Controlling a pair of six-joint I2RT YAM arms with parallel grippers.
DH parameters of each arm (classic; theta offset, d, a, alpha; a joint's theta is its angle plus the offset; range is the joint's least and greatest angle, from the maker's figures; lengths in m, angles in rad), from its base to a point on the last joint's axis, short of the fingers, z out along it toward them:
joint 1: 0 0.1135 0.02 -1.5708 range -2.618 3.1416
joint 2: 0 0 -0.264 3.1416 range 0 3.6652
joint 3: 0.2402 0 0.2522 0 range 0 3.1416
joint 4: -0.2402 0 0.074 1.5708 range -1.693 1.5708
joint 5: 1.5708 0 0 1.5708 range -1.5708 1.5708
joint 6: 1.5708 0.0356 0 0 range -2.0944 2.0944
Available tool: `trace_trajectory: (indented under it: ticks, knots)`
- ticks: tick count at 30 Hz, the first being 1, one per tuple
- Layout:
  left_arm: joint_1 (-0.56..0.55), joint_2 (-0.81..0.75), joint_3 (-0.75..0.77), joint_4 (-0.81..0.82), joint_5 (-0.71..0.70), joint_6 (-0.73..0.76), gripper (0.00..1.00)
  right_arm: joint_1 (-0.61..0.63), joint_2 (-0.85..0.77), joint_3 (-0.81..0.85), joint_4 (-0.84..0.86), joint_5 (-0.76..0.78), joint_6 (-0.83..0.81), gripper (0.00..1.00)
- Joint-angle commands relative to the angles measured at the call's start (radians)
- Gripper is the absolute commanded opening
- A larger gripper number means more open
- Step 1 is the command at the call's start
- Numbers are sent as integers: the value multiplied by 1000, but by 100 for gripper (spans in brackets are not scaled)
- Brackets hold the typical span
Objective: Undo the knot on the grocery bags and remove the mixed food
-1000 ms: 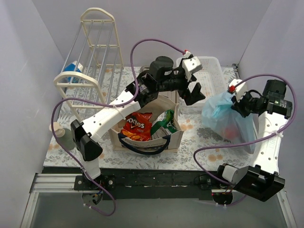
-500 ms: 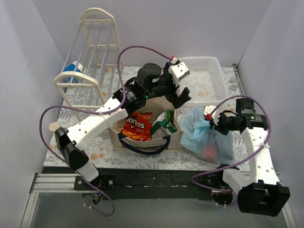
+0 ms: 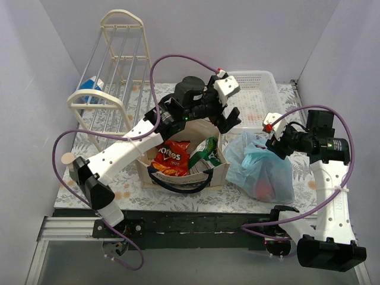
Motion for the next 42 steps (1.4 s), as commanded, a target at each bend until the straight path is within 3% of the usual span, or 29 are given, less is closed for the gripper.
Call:
trace_trajectory:
  ticks: [1, 8, 13, 19, 24, 25, 28, 30, 31, 33, 36, 39, 42]
  knots:
    - [1, 100, 90, 34, 41, -58, 98, 1, 5, 46, -127, 13, 42, 62]
    - [1, 281, 225, 8, 149, -148, 98, -58, -57, 79, -116, 52, 142, 62]
    - [1, 355, 183, 18, 217, -164, 94, -58, -81, 59, -193, 20, 131, 61]
    - [-2, 445, 189, 1, 392, -147, 87, -55, -121, -68, -214, -10, 99, 62]
    - [-32, 531, 208, -18, 341, -46, 85, -55, -132, -182, -167, 36, 105, 60]
    - [-34, 542, 200, -4, 306, -32, 81, -56, -130, -190, -159, 42, 113, 56]
    - [-34, 579, 193, -1, 266, -6, 55, -56, -129, -182, -142, 27, 117, 39]
    - [-34, 580, 177, -4, 268, 19, 16, -56, -127, -170, -124, 19, 117, 19]
    - [-34, 574, 167, -2, 252, 20, 3, -56, -124, -155, -93, 22, 116, 15]
    - [-28, 551, 147, 1, 251, 19, 0, -56, -117, -144, -58, 34, 111, 8]
    - [-10, 462, 102, 8, 251, -18, 0, -55, -80, -92, 14, 42, 113, 6]
    - [23, 303, 22, 45, 269, -69, 0, -55, -23, 31, 30, -6, 107, 6]
    - [40, 84, -157, 181, 269, -141, 0, -56, -3, 128, 69, -65, 90, 5]
